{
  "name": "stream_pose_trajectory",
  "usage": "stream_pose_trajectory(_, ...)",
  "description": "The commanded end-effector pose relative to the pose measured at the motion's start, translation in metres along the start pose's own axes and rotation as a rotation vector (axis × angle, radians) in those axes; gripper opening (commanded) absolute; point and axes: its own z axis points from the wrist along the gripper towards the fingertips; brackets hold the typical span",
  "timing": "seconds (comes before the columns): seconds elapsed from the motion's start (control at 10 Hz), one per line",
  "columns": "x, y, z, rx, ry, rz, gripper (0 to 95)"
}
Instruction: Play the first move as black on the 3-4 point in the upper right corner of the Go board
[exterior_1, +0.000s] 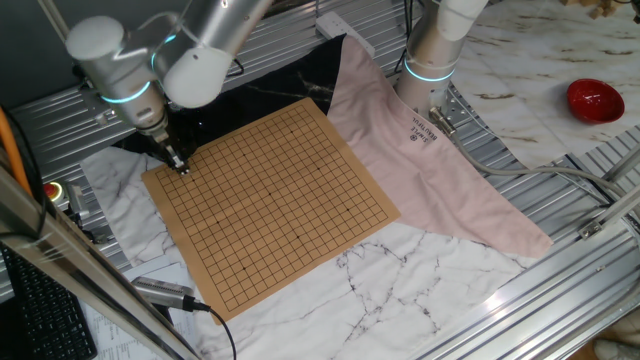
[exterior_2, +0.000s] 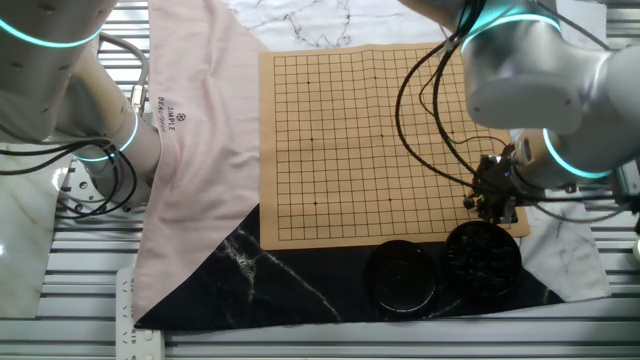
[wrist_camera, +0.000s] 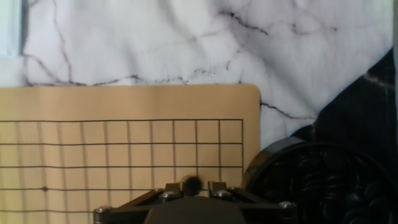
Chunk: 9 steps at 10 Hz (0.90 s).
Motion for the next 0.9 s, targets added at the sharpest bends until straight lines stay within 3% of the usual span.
stream_pose_trajectory(0.1, -0.0023, 0.0027, -0.0022, -0.038, -0.009, 0.005, 19.0)
stream_pose_trajectory(0.3, -0.0022, 0.0026, -0.0023, -0.031, -0.004, 0.005, 19.0)
stream_pose_trajectory(0.4, -0.0021, 0.0025, -0.0023, -0.023, -0.002, 0.016, 0.0)
stream_pose_trajectory(0.9, -0.0021, 0.0024, -0.0024, -0.018, -0.001, 0.031, 0.0)
